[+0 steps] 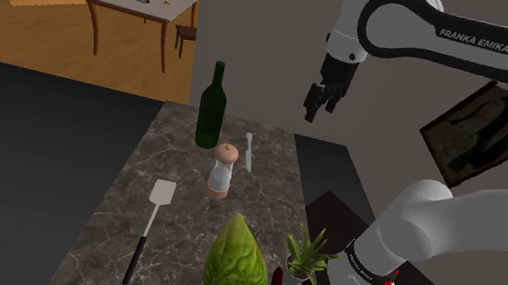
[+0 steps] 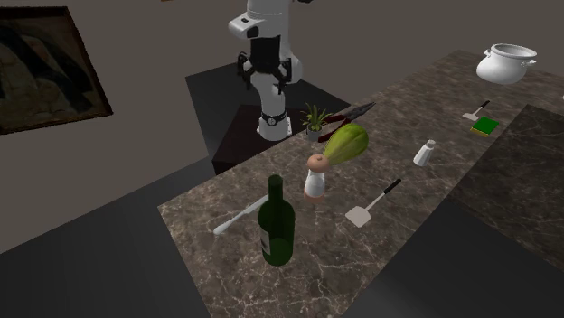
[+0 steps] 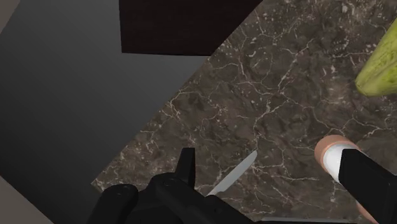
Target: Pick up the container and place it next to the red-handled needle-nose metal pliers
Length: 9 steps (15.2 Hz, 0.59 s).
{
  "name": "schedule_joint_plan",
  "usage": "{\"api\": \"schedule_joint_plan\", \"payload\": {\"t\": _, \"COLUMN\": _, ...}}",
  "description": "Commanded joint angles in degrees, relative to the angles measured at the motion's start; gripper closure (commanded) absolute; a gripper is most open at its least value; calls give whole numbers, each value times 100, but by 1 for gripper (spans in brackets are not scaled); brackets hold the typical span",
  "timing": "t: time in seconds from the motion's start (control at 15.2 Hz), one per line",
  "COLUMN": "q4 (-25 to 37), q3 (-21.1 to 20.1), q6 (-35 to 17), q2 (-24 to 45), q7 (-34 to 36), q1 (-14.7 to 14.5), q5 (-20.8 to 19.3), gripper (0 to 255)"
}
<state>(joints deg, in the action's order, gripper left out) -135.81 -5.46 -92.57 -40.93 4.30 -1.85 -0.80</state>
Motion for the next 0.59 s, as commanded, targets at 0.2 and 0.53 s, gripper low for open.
{"api": "schedule_joint_plan", "payload": {"t": 0.2, "q4": -86, "q3": -381, "q6": -661, "q2": 582, "q7": 503, "q1": -144, "q5": 355, "gripper": 0}}
{"api": "schedule_joint_plan", "payload": {"t": 0.53, "q4": -16, "q3": -770, "q6": -1338, "q2": 1315, "q7": 988, "q1": -272, "q5": 622, "gripper": 0}}
